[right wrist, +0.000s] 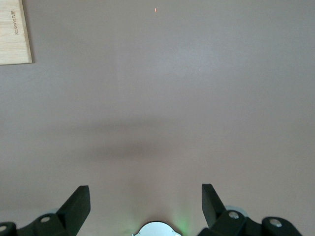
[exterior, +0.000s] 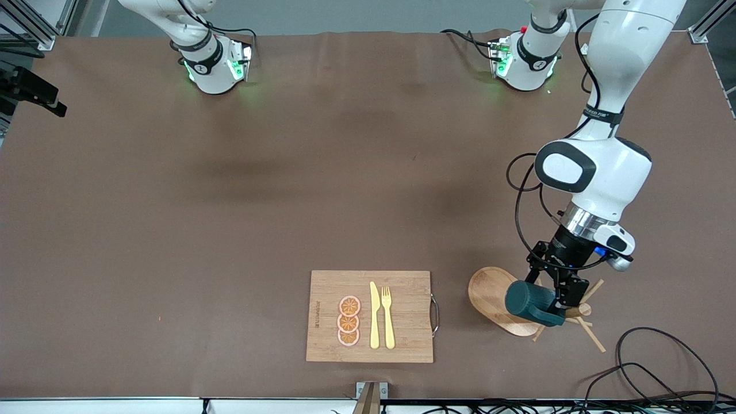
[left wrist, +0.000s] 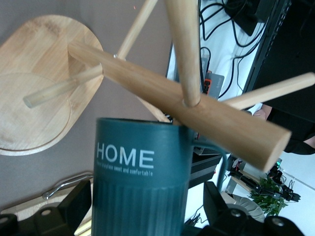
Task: Transfer cup from left to right arm and place
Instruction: 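Grasp the teal mug with the left gripper and lift it off the stand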
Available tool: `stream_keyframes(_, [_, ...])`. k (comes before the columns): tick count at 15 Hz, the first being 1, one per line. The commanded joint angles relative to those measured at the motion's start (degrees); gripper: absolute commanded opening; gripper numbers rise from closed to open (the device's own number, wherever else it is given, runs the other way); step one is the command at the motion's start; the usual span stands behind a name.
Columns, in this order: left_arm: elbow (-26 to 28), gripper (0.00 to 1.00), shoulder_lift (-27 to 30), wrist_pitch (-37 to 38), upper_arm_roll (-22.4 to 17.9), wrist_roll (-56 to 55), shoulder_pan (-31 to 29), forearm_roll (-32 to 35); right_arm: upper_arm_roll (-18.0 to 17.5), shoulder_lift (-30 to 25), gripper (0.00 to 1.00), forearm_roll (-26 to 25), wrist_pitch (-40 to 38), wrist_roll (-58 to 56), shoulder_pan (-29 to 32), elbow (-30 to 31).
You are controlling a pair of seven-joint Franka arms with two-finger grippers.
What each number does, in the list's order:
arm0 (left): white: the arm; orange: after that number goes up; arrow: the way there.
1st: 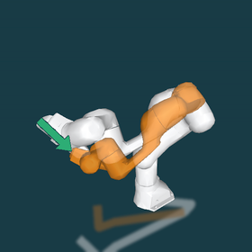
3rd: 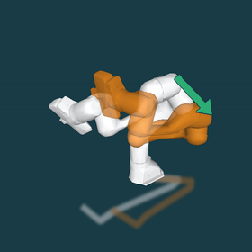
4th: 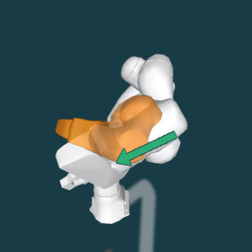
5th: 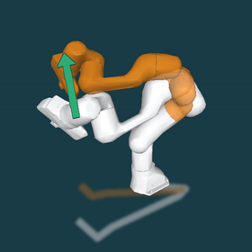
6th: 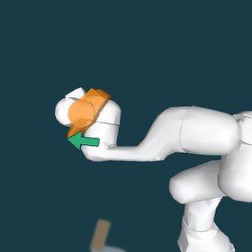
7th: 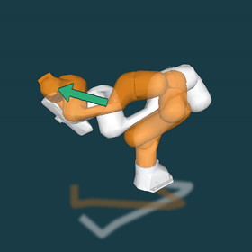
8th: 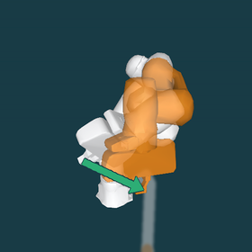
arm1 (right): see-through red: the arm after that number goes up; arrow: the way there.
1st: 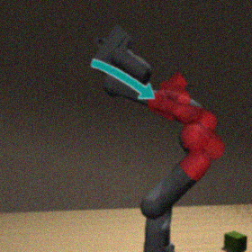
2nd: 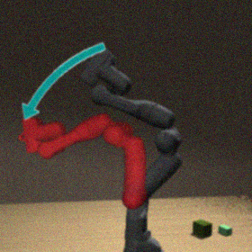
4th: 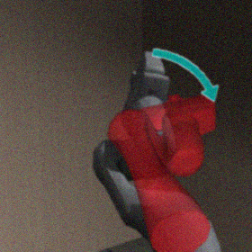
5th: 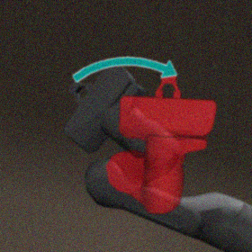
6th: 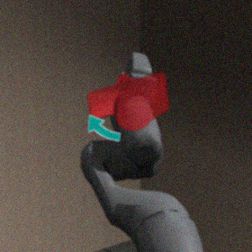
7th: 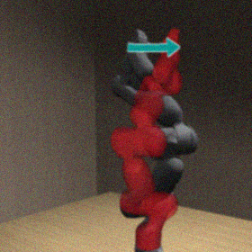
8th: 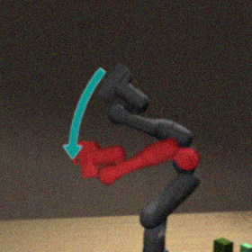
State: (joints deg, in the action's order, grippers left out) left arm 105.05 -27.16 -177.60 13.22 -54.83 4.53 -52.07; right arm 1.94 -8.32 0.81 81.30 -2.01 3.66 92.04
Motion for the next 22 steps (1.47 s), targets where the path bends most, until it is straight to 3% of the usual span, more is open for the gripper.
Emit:
stream_keyframes(1, [-1.87,1.00,-2.19,-2.39,0.14,-0.01,1.00,-1.54,-0.54,-0.38,1.00,-0.19,0.61,-0.36,0.91,0.16])
stream_keyframes(8, [-3.72,0.98,-5.45,-6.88,0.14,-0.36,4.69,-1.63,-0.71,-0.38,1.00,-0.80,1.93,-2.55,0.65,0.34])
stream_keyframes(10, [-3.63,0.71,-5.45,-6.88,0.14,-0.27,5.40,-1.54,-0.71,-0.38,1.00,-1.16,1.85,-3.44,0.73,0.43])
stream_keyframes(11, [-3.45,0.66,-5.45,-6.88,0.14,0.16,5.66,-1.54,-0.71,-0.38,1.00,-1.16,1.67,-3.44,0.82,0.43])
stream_keyframes(17, [-0.30,0.53,-1.76,-6.70,0.05,0.08,7.95,-1.11,-0.63,-0.38,1.00,-1.07,0.80,-3.09,0.91,0.51])
stream_keyframes(22, [0.68,0.53,-0.08,-6.62,-0.03,3.59,8.12,-0.75,-0.89,-0.38,1.00,-0.28,-0.61,-1.78,0.47,0.60])
